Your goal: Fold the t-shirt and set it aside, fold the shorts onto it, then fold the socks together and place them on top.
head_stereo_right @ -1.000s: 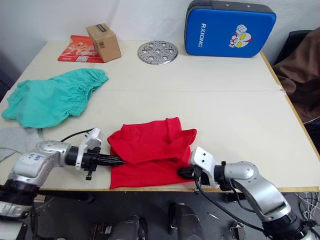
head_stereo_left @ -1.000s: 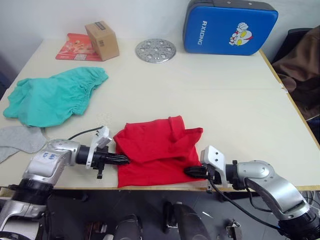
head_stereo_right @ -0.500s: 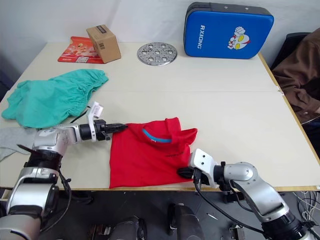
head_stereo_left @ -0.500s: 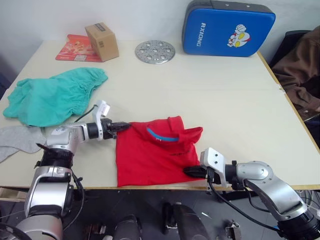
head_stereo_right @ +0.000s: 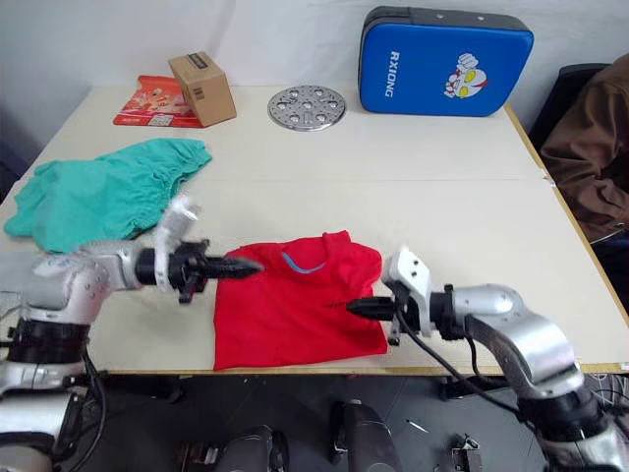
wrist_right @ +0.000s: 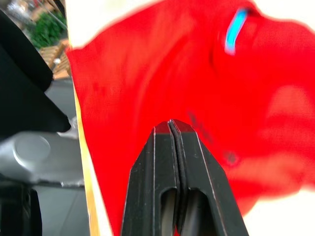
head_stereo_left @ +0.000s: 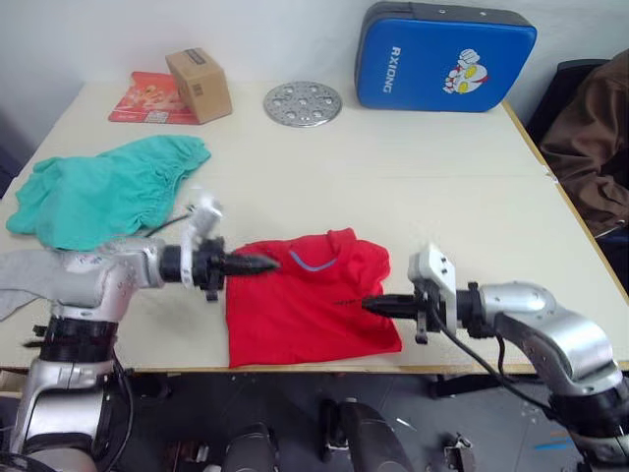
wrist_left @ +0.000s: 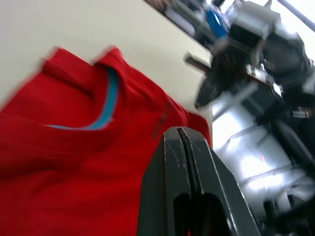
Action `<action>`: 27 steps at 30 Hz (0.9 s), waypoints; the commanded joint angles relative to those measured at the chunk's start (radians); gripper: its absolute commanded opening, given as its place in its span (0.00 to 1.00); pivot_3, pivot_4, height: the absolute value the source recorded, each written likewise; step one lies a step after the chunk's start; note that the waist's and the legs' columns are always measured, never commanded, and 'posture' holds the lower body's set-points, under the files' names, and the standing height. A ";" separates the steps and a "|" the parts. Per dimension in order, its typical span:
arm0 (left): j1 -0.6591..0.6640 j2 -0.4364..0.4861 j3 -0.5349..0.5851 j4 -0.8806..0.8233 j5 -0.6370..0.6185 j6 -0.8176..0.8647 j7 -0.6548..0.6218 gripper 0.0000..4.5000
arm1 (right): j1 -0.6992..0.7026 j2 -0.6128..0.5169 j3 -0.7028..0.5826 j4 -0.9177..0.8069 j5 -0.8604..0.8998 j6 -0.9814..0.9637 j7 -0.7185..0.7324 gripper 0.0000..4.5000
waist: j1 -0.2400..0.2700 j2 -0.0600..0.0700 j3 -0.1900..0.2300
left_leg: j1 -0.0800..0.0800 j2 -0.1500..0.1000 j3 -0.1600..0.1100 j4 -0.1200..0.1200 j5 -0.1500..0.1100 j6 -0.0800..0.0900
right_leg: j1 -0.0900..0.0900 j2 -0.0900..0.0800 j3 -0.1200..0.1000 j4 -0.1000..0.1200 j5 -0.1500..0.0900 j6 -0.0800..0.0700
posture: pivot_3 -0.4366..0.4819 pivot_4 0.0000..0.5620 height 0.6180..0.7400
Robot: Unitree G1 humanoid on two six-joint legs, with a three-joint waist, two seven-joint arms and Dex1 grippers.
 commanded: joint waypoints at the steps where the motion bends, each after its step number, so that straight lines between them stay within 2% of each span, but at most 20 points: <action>1: 0.032 -0.004 -0.101 -0.027 0.119 -0.115 0.031 0.00 | -0.073 0.045 0.074 0.099 -0.076 -0.019 -0.025 0.00 | 0.000 0.000 0.000 | 0.000 0.000 0.000 0.000 0.000 0.000 | -0.001 0.000 0.000 0.000 0.000 0.000 | 0.48 0.27 1.00; 3: 0.046 -0.025 -0.140 -0.002 0.172 -0.143 0.076 0.00 | -0.133 0.098 0.128 0.200 -0.152 -0.060 -0.057 0.00 | -0.002 0.000 0.000 | -0.001 0.000 0.000 0.000 0.000 0.000 | -0.001 0.000 0.000 0.000 0.000 0.000 | 0.48 0.27 1.00; 7: 0.102 -0.024 -0.161 0.031 0.238 -0.221 0.101 0.00 | -0.224 0.207 0.131 0.380 -0.219 -0.118 -0.109 0.00 | -0.004 0.000 0.000 | -0.002 0.000 0.000 -0.001 0.001 0.000 | -0.003 0.000 0.000 0.000 0.000 0.000 | 0.48 0.27 1.00; 12: 0.162 0.016 -0.154 0.035 0.256 -0.262 0.081 0.00 | -0.304 0.243 0.169 0.602 -0.368 -0.280 -0.142 0.00 | -0.002 0.000 0.000 | -0.001 0.000 0.000 -0.001 0.001 0.000 | -0.002 0.000 0.000 0.000 0.000 0.000 | 0.48 0.27 1.00; 18: 0.179 -0.003 -0.110 0.055 0.234 -0.270 0.105 0.00 | -0.440 0.300 0.080 0.853 -0.440 -0.439 -0.267 0.00 | -0.006 0.002 -0.001 | 0.002 0.000 0.001 -0.001 0.001 0.000 | 0.000 0.000 0.001 0.001 0.000 0.000 | 0.48 0.27 1.00; 20: 0.170 -0.019 -0.076 0.052 0.211 -0.250 0.121 0.00 | -0.456 0.298 0.045 0.832 -0.407 -0.429 -0.242 0.00 | -0.004 0.002 -0.001 | 0.001 0.000 0.001 -0.001 0.001 0.000 | 0.000 0.000 0.001 0.001 0.000 0.000 | 0.48 0.27 1.00; 22: 0.150 -0.028 -0.028 0.044 0.172 -0.211 0.132 0.00 | -0.443 0.276 0.007 0.737 -0.358 -0.358 -0.201 0.00 | -0.002 0.002 -0.001 | 0.000 0.000 0.001 -0.001 0.001 0.000 | -0.001 0.000 0.001 0.001 0.000 -0.001 | 0.48 0.27 1.00; 27: 0.110 -0.006 0.091 0.003 0.077 -0.150 0.123 0.00 | -0.312 0.140 -0.055 0.369 -0.185 -0.019 -0.085 0.00 | 0.001 0.003 0.000 | -0.004 0.001 -0.001 -0.001 0.001 0.001 | -0.004 0.000 -0.001 0.000 0.000 -0.001 | 0.48 0.27 1.00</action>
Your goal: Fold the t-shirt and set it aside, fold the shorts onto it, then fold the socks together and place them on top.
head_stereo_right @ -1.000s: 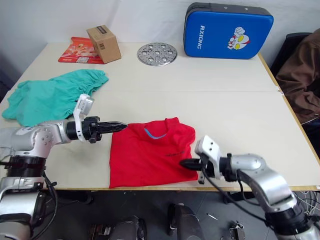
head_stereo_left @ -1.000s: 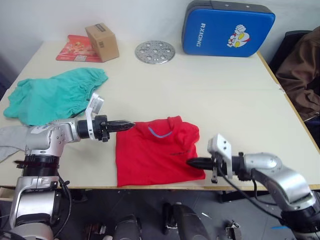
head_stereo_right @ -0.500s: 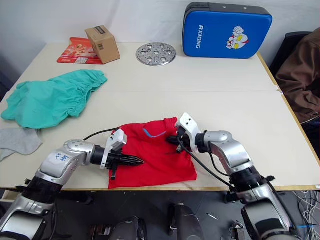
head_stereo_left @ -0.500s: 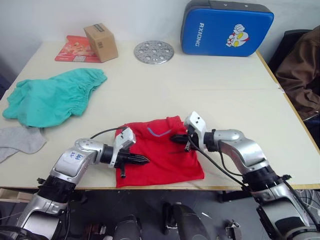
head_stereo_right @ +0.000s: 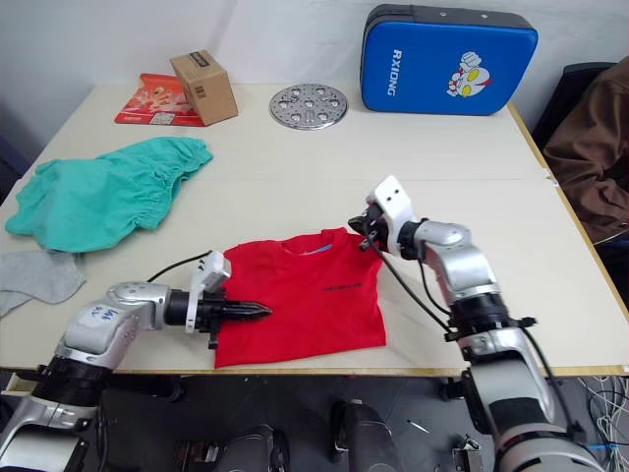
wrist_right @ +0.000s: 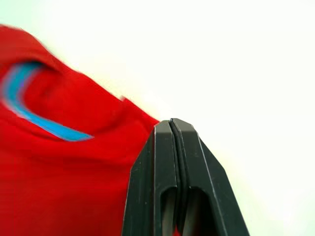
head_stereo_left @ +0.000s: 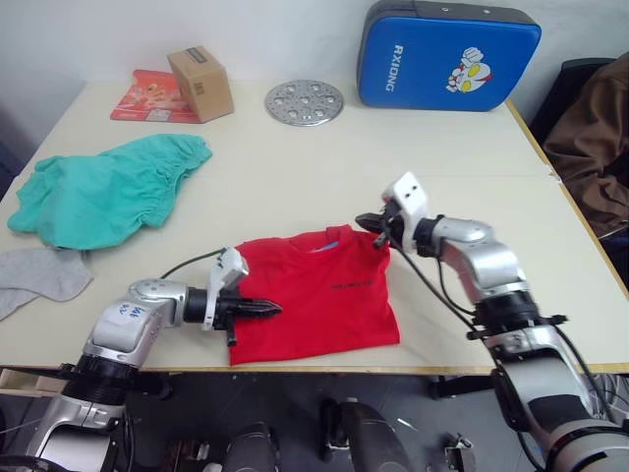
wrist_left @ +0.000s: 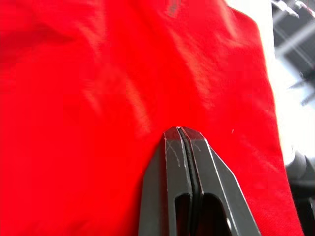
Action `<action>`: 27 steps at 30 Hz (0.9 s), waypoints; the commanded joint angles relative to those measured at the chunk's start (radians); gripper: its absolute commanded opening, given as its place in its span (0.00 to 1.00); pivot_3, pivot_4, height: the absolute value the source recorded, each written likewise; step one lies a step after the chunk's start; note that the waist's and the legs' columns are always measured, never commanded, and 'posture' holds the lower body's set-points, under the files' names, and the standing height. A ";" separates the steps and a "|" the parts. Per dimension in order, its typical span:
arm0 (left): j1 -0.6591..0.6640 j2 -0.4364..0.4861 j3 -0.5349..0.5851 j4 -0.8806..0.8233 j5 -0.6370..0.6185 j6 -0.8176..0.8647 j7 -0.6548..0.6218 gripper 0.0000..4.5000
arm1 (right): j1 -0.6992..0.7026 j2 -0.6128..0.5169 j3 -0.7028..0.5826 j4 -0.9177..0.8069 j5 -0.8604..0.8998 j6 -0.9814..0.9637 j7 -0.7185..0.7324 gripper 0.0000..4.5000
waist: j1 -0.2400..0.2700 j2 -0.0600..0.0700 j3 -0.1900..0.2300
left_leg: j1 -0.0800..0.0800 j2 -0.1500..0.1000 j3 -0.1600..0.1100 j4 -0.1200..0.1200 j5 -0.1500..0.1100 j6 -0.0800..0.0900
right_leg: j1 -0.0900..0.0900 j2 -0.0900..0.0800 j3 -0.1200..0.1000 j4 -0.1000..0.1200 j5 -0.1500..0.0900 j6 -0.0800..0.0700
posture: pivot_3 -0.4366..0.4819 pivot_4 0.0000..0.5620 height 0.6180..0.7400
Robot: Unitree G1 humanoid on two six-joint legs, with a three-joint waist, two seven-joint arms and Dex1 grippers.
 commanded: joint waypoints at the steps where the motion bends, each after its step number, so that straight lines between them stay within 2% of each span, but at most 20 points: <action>1: -0.034 0.028 0.097 -0.042 -0.058 0.009 -0.004 0.00 | 0.078 -0.089 -0.053 -0.237 0.131 0.217 0.069 0.00 | 0.000 0.000 0.000 | 0.000 0.000 0.000 0.000 0.000 0.000 | 0.000 0.000 0.000 0.000 0.000 0.000 | 0.48 0.27 1.00; 3: -0.056 0.047 0.140 -0.040 -0.074 0.004 -0.015 0.09 | 0.151 -0.162 -0.089 -0.354 0.211 0.361 0.087 0.00 | 0.001 0.000 0.000 | -0.001 0.000 0.000 0.000 -0.001 0.001 | 0.000 0.000 0.000 -0.001 0.000 0.000 | 0.48 0.27 1.00; 6: -0.078 0.091 0.177 -0.062 -0.103 0.000 -0.061 0.28 | 0.219 -0.221 -0.162 -0.435 0.324 0.544 0.082 0.14 | -0.005 0.001 0.000 | -0.001 0.000 0.000 0.000 -0.001 0.002 | 0.000 0.000 0.000 -0.002 0.000 0.000 | 0.48 0.27 1.00; 10: -0.085 0.143 0.192 -0.120 -0.152 -0.002 -0.139 0.57 | 0.251 -0.254 -0.230 -0.401 0.421 0.724 0.073 0.45 | -0.006 0.001 0.001 | -0.003 0.000 0.000 -0.001 -0.001 0.002 | 0.000 0.000 0.000 -0.002 0.000 0.001 | 0.48 0.27 1.00; 16: -0.090 0.149 0.159 -0.197 -0.154 -0.037 -0.170 1.00 | 0.188 -0.178 -0.254 -0.259 0.461 0.861 0.009 0.93 | -0.004 0.001 0.001 | -0.004 -0.001 0.000 -0.002 -0.001 0.002 | 0.000 0.000 0.000 -0.003 0.000 0.001 | 0.48 0.27 1.00; 17: -0.090 0.146 0.153 -0.209 -0.152 -0.041 -0.165 1.00 | 0.180 -0.160 -0.243 -0.240 0.457 0.868 -0.003 1.00 | -0.003 0.001 0.001 | -0.004 -0.001 0.000 -0.003 -0.001 0.002 | 0.000 0.000 0.001 -0.003 0.000 0.001 | 0.48 0.27 1.00; 27: -0.129 0.118 0.113 -0.241 -0.157 -0.053 -0.138 1.00 | 0.106 0.060 -0.150 -0.127 0.438 0.878 -0.081 1.00 | -0.016 0.000 0.000 | -0.004 0.000 0.000 -0.007 0.002 -0.001 | 0.001 0.001 0.001 -0.004 0.000 0.001 | 0.48 0.27 1.00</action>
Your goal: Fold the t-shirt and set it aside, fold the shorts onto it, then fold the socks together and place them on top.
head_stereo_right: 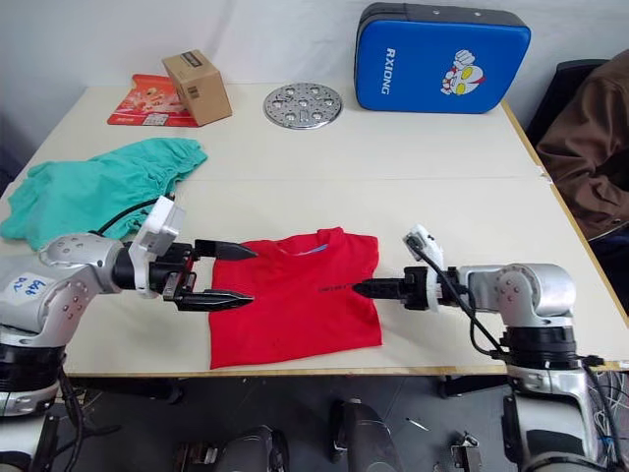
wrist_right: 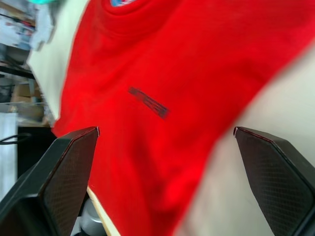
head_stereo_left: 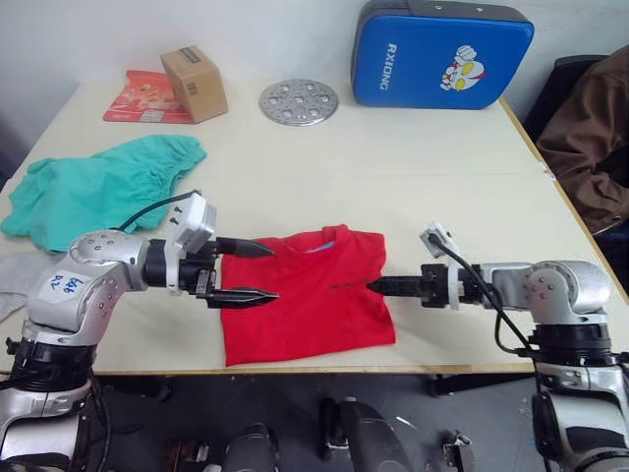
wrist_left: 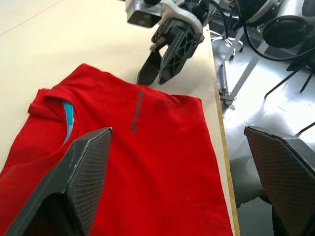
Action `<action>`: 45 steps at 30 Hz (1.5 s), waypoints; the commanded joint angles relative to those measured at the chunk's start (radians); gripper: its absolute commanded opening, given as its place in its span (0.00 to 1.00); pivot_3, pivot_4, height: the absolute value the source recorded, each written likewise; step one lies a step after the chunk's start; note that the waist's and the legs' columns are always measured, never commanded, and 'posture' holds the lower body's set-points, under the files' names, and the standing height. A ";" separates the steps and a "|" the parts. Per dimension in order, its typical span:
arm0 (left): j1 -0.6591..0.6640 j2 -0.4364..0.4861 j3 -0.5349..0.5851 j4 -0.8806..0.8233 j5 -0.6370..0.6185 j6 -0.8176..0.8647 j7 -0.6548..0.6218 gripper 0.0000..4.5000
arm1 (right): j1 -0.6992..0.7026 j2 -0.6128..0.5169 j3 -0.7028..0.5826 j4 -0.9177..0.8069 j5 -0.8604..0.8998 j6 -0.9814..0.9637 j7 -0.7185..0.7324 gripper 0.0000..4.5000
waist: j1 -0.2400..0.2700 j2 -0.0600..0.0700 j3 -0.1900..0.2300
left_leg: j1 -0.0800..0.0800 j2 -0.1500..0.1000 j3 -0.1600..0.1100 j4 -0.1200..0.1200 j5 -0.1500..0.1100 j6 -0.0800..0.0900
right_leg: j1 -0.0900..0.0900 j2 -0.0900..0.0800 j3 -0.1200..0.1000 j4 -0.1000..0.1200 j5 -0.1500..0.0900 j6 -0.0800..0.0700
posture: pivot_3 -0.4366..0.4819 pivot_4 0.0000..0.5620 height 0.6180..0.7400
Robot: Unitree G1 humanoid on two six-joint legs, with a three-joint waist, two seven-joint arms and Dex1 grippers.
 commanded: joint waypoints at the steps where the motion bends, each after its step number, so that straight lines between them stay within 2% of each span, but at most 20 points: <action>1: -0.035 0.000 0.006 -0.046 -0.025 -0.002 -0.002 1.00 | -0.005 0.088 0.065 0.022 -0.015 -0.023 -0.041 0.96 | -0.006 0.000 0.000 | 0.001 0.000 0.000 -0.001 0.000 -0.001 | 0.000 0.000 0.000 0.000 0.000 0.000 | 0.48 0.27 1.00; 3: -0.041 0.004 0.000 -0.055 -0.034 0.008 -0.006 1.00 | -0.003 0.108 0.076 0.027 -0.026 -0.038 -0.052 0.86 | -0.009 0.000 0.000 | 0.001 0.000 0.000 -0.003 0.001 -0.001 | 0.000 0.000 0.000 0.000 0.000 0.000 | 0.48 0.27 1.00; 10: -0.073 -0.009 0.001 -0.054 -0.063 0.028 0.002 1.00 | 0.013 0.117 0.087 -0.016 -0.013 -0.086 -0.040 0.28 | -0.010 0.000 0.000 | 0.001 0.000 0.000 -0.004 0.002 -0.001 | 0.000 0.000 0.000 -0.001 0.000 0.000 | 0.48 0.27 1.00; 13: -0.086 -0.024 -0.005 -0.049 -0.069 0.024 0.006 1.00 | 0.013 0.108 0.065 -0.037 -0.001 -0.083 -0.044 0.05 | -0.010 0.000 0.000 | 0.000 0.000 0.000 -0.003 0.002 -0.001 | 0.000 0.000 0.000 -0.001 0.000 0.000 | 0.48 0.27 1.00; 14: -0.092 -0.030 -0.007 -0.049 -0.072 0.026 0.007 1.00 | 0.016 0.098 0.051 -0.050 0.004 -0.082 -0.046 0.01 | -0.010 0.000 0.000 | 0.001 0.000 0.000 -0.003 0.002 -0.001 | 0.000 0.000 0.000 -0.001 0.000 0.000 | 0.48 0.27 1.00; 20: -0.157 -0.091 0.003 -0.035 -0.125 0.067 0.030 1.00 | 0.044 -0.005 -0.123 -0.150 0.044 -0.036 -0.095 0.01 | 0.012 0.002 0.001 | 0.000 -0.001 0.000 -0.004 0.002 -0.001 | -0.002 0.000 0.000 -0.002 0.000 0.000 | 0.48 0.27 1.00; 24: -0.196 -0.129 -0.010 -0.025 -0.142 0.073 0.029 1.00 | 0.123 -0.204 -0.263 -0.195 0.064 -0.011 -0.062 0.01 | 0.026 0.003 0.002 | 0.000 -0.002 -0.001 -0.004 0.002 0.001 | -0.002 -0.001 -0.001 -0.004 0.000 0.000 | 0.48 0.27 1.00; 28: -0.226 -0.171 -0.042 0.001 -0.130 0.051 0.013 1.00 | 0.308 -0.464 -0.276 -0.163 -0.018 -0.142 0.041 0.01 | 0.039 0.003 0.002 | -0.001 -0.003 -0.001 -0.005 0.001 0.002 | -0.001 0.000 -0.001 -0.007 0.000 0.001 | 0.48 0.27 1.00; 31: -0.244 -0.195 -0.062 0.025 -0.115 0.027 0.002 1.00 | 0.405 -0.584 -0.270 -0.079 -0.096 -0.275 0.101 0.01 | 0.035 0.003 0.003 | -0.002 -0.003 -0.001 -0.006 0.001 0.002 | 0.001 0.000 -0.001 -0.010 -0.001 0.008 | 0.48 0.27 1.00; 36: -0.264 -0.215 -0.089 0.062 -0.091 -0.004 -0.017 1.00 | 0.435 -0.625 -0.288 0.066 -0.176 -0.405 0.101 0.01 | 0.026 0.003 0.003 | -0.002 -0.003 0.001 -0.005 0.004 0.003 | 0.002 0.001 0.001 -0.012 0.001 0.013 | 0.48 0.27 1.00; 42: -0.271 -0.219 -0.114 0.108 -0.037 -0.062 -0.036 1.00 | 0.482 -0.564 -0.315 0.057 -0.225 -0.508 0.036 0.01 | 0.029 0.004 0.004 | -0.002 -0.003 0.000 -0.006 0.004 0.003 | 0.001 0.001 0.001 -0.012 0.002 0.013 | 0.48 0.27 1.00; 45: -0.262 -0.213 -0.114 0.115 -0.023 -0.075 -0.035 1.00 | 0.524 -0.551 -0.365 0.009 -0.232 -0.517 0.003 0.18 | 0.036 0.004 0.004 | -0.002 -0.003 0.000 -0.006 0.004 0.003 | 0.001 0.001 0.001 -0.012 0.002 0.013 | 0.48 0.27 1.00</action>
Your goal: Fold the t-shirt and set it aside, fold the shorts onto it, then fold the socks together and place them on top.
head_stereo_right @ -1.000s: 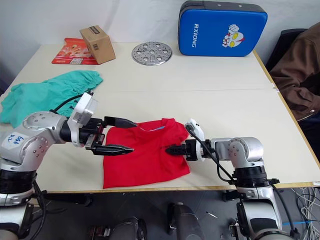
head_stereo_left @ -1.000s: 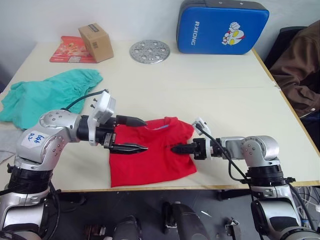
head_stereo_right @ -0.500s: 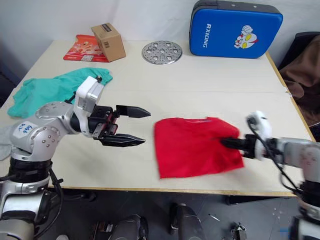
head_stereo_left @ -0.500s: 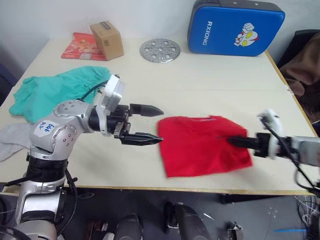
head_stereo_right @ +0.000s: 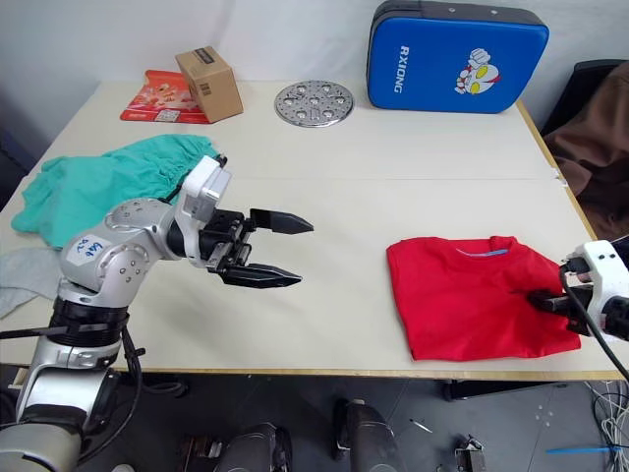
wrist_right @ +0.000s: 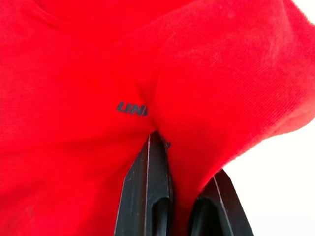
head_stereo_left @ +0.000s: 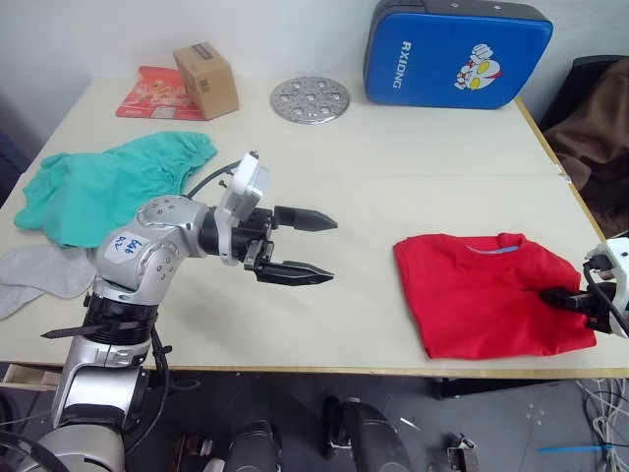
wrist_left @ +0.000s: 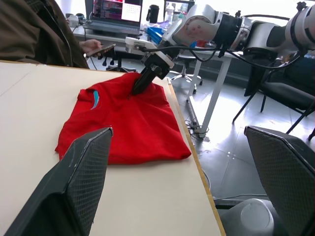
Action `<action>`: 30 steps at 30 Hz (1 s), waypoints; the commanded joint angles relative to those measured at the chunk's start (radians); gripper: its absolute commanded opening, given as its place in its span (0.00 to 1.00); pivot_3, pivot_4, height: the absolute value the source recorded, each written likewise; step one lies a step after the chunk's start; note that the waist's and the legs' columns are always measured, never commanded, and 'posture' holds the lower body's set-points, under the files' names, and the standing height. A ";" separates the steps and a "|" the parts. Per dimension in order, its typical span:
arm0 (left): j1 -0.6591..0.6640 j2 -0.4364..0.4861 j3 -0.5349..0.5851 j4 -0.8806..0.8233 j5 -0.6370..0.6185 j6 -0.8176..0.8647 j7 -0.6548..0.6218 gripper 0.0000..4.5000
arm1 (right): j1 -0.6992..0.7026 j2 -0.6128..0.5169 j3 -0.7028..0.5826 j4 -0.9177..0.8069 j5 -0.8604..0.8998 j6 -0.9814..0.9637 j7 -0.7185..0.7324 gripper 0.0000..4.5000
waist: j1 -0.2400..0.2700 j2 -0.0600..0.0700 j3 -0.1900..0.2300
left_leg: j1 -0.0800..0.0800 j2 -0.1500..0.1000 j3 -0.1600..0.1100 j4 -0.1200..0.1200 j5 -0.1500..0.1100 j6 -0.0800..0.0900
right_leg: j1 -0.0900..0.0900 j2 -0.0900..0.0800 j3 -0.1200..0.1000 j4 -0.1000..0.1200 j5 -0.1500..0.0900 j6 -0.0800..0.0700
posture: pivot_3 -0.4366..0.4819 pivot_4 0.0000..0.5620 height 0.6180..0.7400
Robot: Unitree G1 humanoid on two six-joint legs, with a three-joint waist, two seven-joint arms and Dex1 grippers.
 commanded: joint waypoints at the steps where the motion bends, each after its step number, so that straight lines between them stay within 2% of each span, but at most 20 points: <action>1: -0.015 0.008 0.013 -0.009 0.016 -0.027 -0.008 1.00 | 0.023 0.002 -0.097 -0.059 -0.012 -0.016 -0.043 0.25 | 0.002 0.001 0.000 | 0.000 0.000 0.000 0.000 0.000 0.000 | 0.000 0.000 0.000 0.000 0.000 0.000 | 0.48 0.27 1.00; 4: 0.026 0.031 0.024 -0.004 0.051 -0.051 0.014 1.00 | 0.042 -0.001 -0.178 -0.089 -0.060 -0.071 -0.110 0.44 | 0.002 0.001 0.001 | 0.000 0.000 0.000 0.000 0.000 0.000 | 0.000 0.000 0.000 0.000 0.000 0.000 | 0.48 0.27 1.00; 7: 0.087 0.067 0.055 -0.001 0.101 -0.082 0.067 1.00 | 0.031 0.003 -0.240 -0.150 -0.092 -0.138 -0.157 0.67 | -0.003 0.004 0.001 | 0.001 0.000 0.000 -0.001 0.000 0.000 | 0.000 0.000 0.001 0.000 0.000 0.000 | 0.48 0.27 1.00; 11: 0.163 0.129 0.090 0.031 0.229 -0.142 0.196 1.00 | -0.068 0.010 -0.211 -0.245 -0.054 -0.187 -0.141 0.97 | -0.013 0.004 0.002 | 0.001 0.000 0.000 -0.001 0.000 0.000 | 0.000 0.001 0.001 0.000 0.000 0.000 | 0.48 0.27 1.00; 16: 0.200 0.220 0.129 0.139 0.404 -0.198 0.368 1.00 | -0.223 0.106 -0.109 -0.480 0.224 -0.086 -0.052 0.99 | -0.026 0.003 0.003 | 0.001 0.001 -0.001 -0.003 0.000 0.000 | 0.000 0.002 0.001 -0.001 0.000 0.001 | 0.48 0.27 1.00; 18: 0.191 0.268 0.131 0.239 0.511 -0.256 0.470 1.00 | -0.287 0.164 -0.052 -0.585 0.391 -0.023 -0.043 0.99 | -0.026 0.003 0.003 | 0.001 0.002 -0.001 -0.004 0.000 0.000 | -0.001 0.002 0.001 0.000 0.000 0.000 | 0.48 0.27 1.00; 20: 0.171 0.294 0.120 0.330 0.570 -0.294 0.520 1.00 | -0.325 0.202 -0.009 -0.636 0.496 0.008 -0.038 0.99 | -0.023 0.003 0.004 | 0.001 0.003 -0.001 -0.004 0.000 0.000 | -0.002 0.002 0.000 0.000 0.001 0.000 | 0.48 0.27 1.00; 23: 0.126 0.308 0.081 0.460 0.645 -0.421 0.544 1.00 | -0.362 0.242 0.070 -0.686 0.569 0.024 -0.060 0.99 | -0.016 0.003 0.004 | 0.002 0.002 -0.002 -0.002 -0.002 0.003 | -0.003 0.001 -0.002 -0.002 0.004 -0.006 | 0.48 0.27 1.00; 30: -0.069 0.271 -0.008 0.862 0.805 -0.648 0.630 1.00 | -0.357 0.294 0.146 -0.678 0.579 -0.001 -0.116 0.99 | 0.008 0.002 0.003 | -0.002 0.000 0.002 0.006 -0.012 0.014 | -0.003 -0.004 -0.003 -0.006 0.006 -0.003 | 0.48 0.27 1.00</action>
